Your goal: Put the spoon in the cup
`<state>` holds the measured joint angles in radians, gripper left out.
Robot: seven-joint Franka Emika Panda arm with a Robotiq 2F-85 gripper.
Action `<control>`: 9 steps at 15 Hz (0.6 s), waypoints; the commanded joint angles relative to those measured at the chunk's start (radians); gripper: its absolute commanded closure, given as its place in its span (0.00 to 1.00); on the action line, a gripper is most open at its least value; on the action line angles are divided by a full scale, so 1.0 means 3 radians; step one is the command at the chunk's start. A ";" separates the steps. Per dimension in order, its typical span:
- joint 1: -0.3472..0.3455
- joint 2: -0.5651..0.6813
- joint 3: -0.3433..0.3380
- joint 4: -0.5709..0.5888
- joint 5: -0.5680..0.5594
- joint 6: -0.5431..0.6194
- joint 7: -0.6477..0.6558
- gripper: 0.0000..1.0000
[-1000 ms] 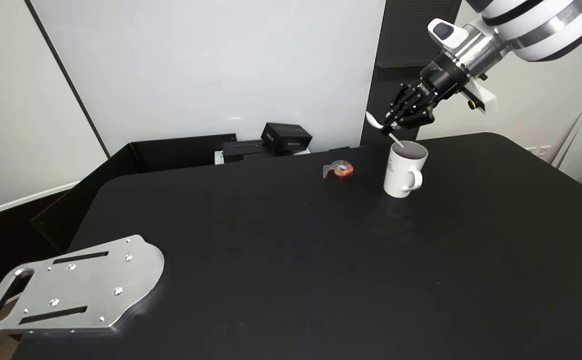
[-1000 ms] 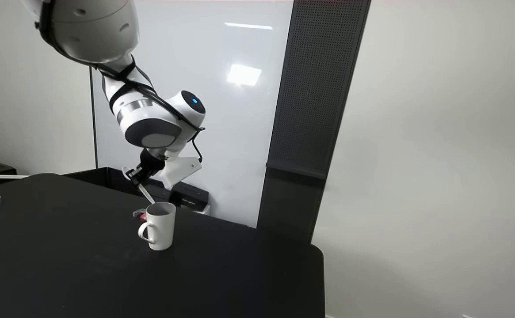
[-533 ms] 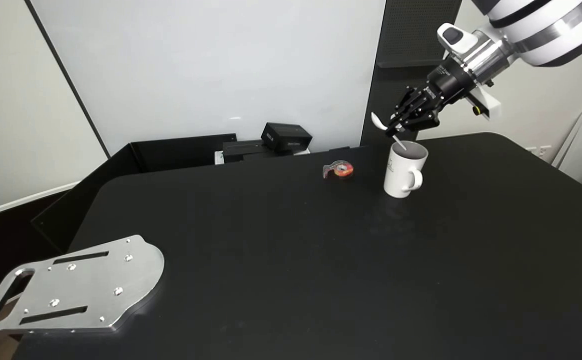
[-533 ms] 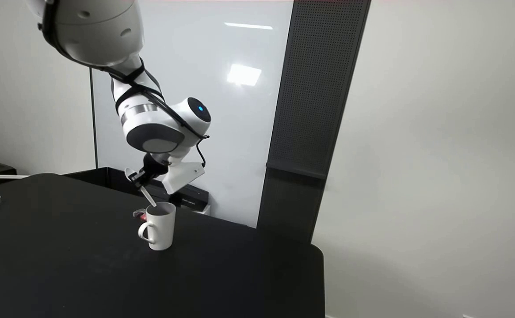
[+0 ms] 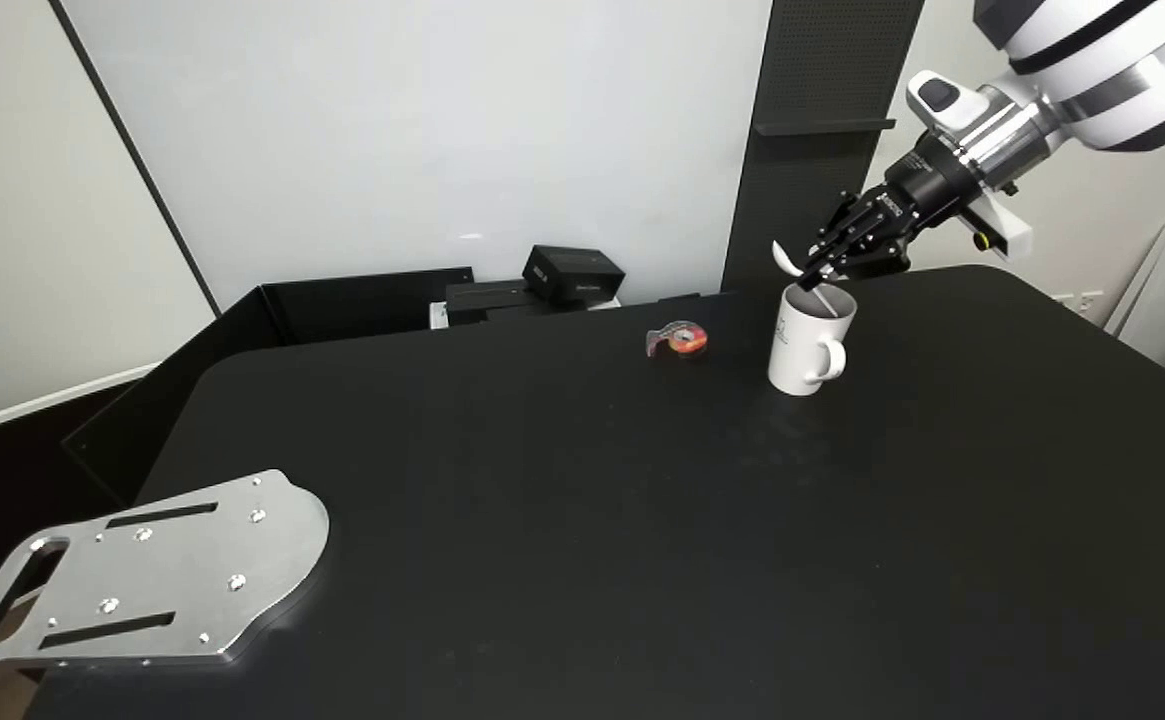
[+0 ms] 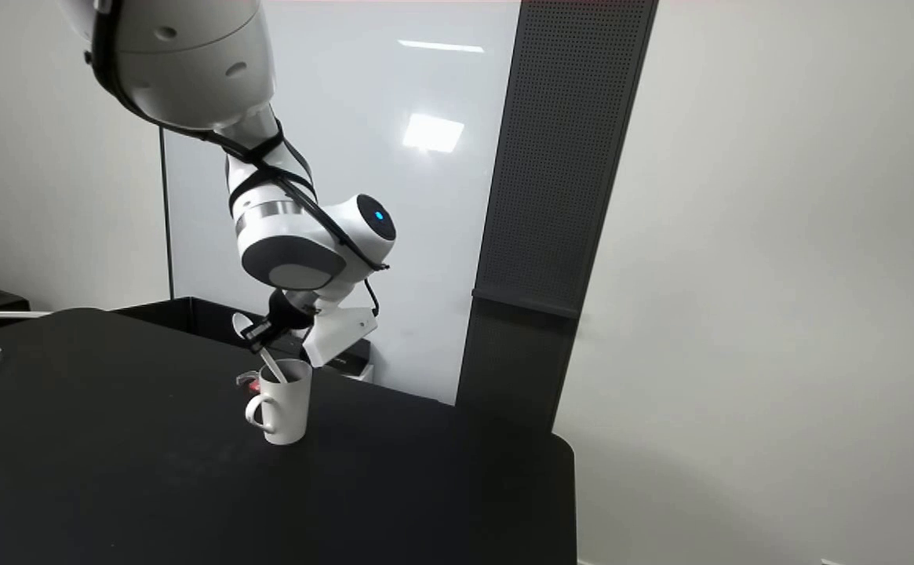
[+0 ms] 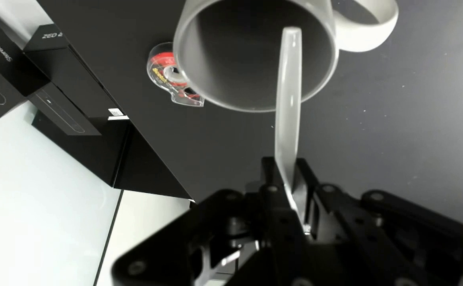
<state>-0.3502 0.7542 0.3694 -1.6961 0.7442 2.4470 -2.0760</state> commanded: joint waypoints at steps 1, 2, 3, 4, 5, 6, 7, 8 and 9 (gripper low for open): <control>-0.0045 -0.0068 -0.0085 -0.0119 0.0266 -0.0117 -0.0221 0.97; -0.0039 -0.0070 -0.0117 -0.0126 0.0278 -0.0134 -0.0223 0.97; -0.0031 -0.0072 -0.0147 -0.0129 0.0304 -0.0158 -0.0238 0.97; -0.0024 -0.0071 -0.0175 -0.0132 0.0319 -0.0176 -0.0255 0.97; -0.0015 -0.0070 -0.0198 -0.0137 0.0326 -0.0187 -0.0258 0.97; -0.0009 -0.0068 -0.0218 -0.0137 0.0336 -0.0209 -0.0261 0.97; 0.0001 -0.0068 -0.0241 -0.0140 0.0348 -0.0226 -0.0265 0.97; 0.0012 -0.0065 -0.0261 -0.0140 0.0346 -0.0238 -0.0267 0.62; 0.0022 -0.0066 -0.0279 -0.0142 0.0339 -0.0251 -0.0270 0.60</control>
<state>-0.3493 0.7544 0.3052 -1.7139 0.7866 2.3917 -2.1147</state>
